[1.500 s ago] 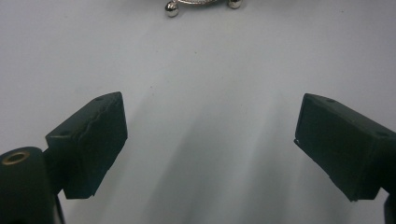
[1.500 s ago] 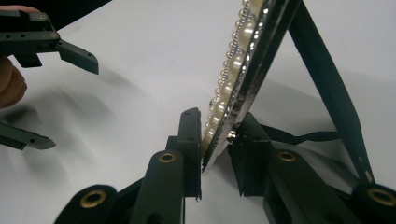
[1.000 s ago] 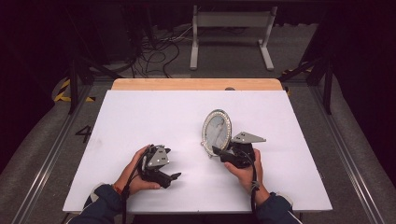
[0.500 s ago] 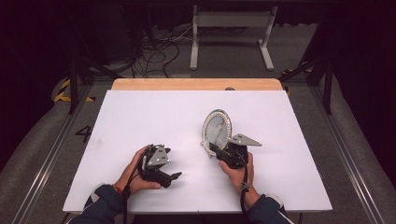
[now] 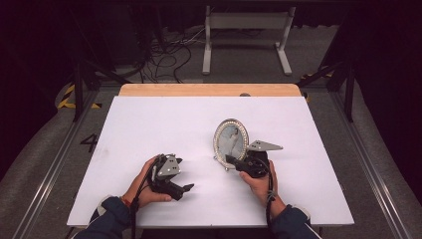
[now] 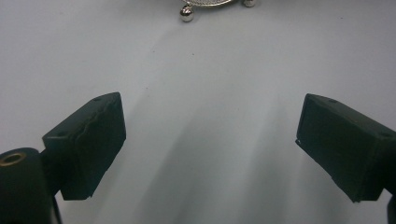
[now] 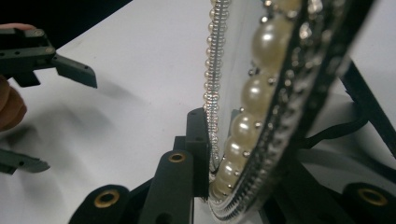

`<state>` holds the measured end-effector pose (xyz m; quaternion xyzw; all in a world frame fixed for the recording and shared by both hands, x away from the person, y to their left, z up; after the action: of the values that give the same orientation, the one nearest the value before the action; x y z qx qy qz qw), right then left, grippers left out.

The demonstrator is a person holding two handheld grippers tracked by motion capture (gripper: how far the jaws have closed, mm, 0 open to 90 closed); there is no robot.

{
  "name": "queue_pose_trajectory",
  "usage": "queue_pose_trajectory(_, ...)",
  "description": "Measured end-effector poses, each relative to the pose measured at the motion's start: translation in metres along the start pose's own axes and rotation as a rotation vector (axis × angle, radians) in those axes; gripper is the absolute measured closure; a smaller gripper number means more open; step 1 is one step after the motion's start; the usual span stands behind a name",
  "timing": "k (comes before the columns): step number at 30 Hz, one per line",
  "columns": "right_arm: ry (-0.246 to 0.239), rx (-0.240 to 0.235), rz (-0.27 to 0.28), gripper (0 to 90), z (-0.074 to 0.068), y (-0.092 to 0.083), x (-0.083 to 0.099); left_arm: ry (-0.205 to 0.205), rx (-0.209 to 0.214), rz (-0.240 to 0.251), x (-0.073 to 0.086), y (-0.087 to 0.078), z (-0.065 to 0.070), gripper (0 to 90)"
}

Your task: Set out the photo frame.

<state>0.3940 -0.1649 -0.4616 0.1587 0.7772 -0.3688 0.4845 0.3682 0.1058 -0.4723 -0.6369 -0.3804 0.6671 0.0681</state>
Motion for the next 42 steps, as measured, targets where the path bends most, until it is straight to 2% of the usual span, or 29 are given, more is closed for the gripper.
queue_pose_trajectory(6,-0.018,-0.037,-0.042,80.2,0.004,-0.003,-0.002,-0.006,0.014,0.003,-0.003,0.005,-0.002,8.9)
queue_pose_trajectory(9,-0.022,-0.04,-0.048,80.0,0.004,-0.003,-0.002,-0.014,0.024,0.016,-0.006,0.008,-0.004,9.0)
queue_pose_trajectory(13,-0.039,-0.022,-0.051,79.0,0.002,-0.003,-0.003,-0.029,0.031,0.038,-0.016,0.021,-0.013,9.7)
queue_pose_trajectory(14,-0.053,-0.002,-0.048,74.2,0.001,-0.004,-0.003,-0.033,0.042,0.052,-0.019,0.024,-0.015,13.2)
queue_pose_trajectory(15,-0.053,-0.002,-0.048,74.2,0.001,-0.004,-0.003,-0.028,0.045,0.058,-0.02,0.025,-0.016,13.2)
queue_pose_trajectory(16,-0.071,0.017,-0.051,69.8,-0.001,-0.006,-0.004,-0.025,0.046,0.067,-0.023,0.026,-0.018,14.6)
queue_pose_trajectory(18,-0.083,0.018,-0.052,68.4,-0.002,-0.006,-0.004,-0.025,0.048,0.089,-0.028,0.028,-0.021,15.7)
queue_pose_trajectory(20,-0.127,0.024,-0.079,62.9,-0.007,-0.008,-0.005,-0.043,0.058,0.107,-0.033,0.031,-0.025,17.5)
queue_pose_trajectory(24,-0.171,0.055,-0.101,56.3,-0.012,-0.01,-0.006,-0.053,0.063,0.106,-0.038,0.038,-0.03,17.4)
queue_pose_trajectory(26,-0.174,0.056,-0.104,51.0,-0.013,-0.013,-0.006,-0.051,0.061,0.101,-0.04,0.042,-0.031,16.2)
queue_pose_trajectory(27,-0.177,0.066,-0.102,47.5,-0.013,-0.015,-0.006,-0.051,0.059,0.096,-0.042,0.043,-0.032,14.4)
queue_pose_trajectory(28,-0.161,0.07,-0.1,40.1,-0.013,-0.019,-0.006,-0.053,0.063,0.1,-0.044,0.045,-0.033,13.6)
queue_pose_trajectory(29,-0.161,0.07,-0.1,40.1,-0.013,-0.019,-0.006,-0.053,0.063,0.1,-0.044,0.045,-0.033,12.6)
queue_pose_trajectory(30,-0.157,0.077,-0.1,35.6,-0.014,-0.021,-0.006,-0.062,0.063,0.096,-0.046,0.047,-0.034,12.6)
queue_pose_trajectory(31,-0.174,0.099,-0.108,27.2,-0.013,-0.026,-0.005,-0.062,0.066,0.096,-0.047,0.048,-0.034,10.2)
queue_pose_trajectory(33,-0.18,0.1,-0.103,21.1,-0.013,-0.032,-0.002,-0.052,0.064,0.098,-0.05,0.05,-0.034,9.0)
queue_pose_trajectory(34,-0.18,0.1,-0.103,21.1,-0.013,-0.032,-0.002,-0.052,0.064,0.098,-0.05,0.05,-0.034,8.3)
queue_pose_trajectory(36,-0.179,0.086,-0.113,13.9,-0.015,-0.036,0.003,-0.044,0.083,0.097,-0.052,0.052,-0.033,7.6)
queue_pose_trajectory(38,-0.228,0.079,-0.137,9.4,-0.019,-0.04,0.007,-0.036,0.085,0.089,-0.054,0.054,-0.032,6.5)
queue_pose_trajectory(40,-0.254,0.073,-0.132,10.1,-0.022,-0.045,0.008,-0.039,0.086,0.097,-0.057,0.055,-0.033,6.3)
queue_pose_trajectory(42,-0.261,0.057,-0.102,10.5,-0.024,-0.049,0.006,-0.054,0.087,0.102,-0.059,0.058,-0.035,6.5)
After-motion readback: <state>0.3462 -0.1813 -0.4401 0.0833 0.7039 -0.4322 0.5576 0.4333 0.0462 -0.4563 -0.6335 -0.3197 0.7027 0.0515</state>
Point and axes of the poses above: each handheld gripper's, and its own axes: y roughly forward along the jaws, x roughly out of its underside, z roughly to its right, the point moved 3 cm from there along y, roughly forward along the jaws, and after that the axes turned 5 degrees about z, right-handed, at the moved point
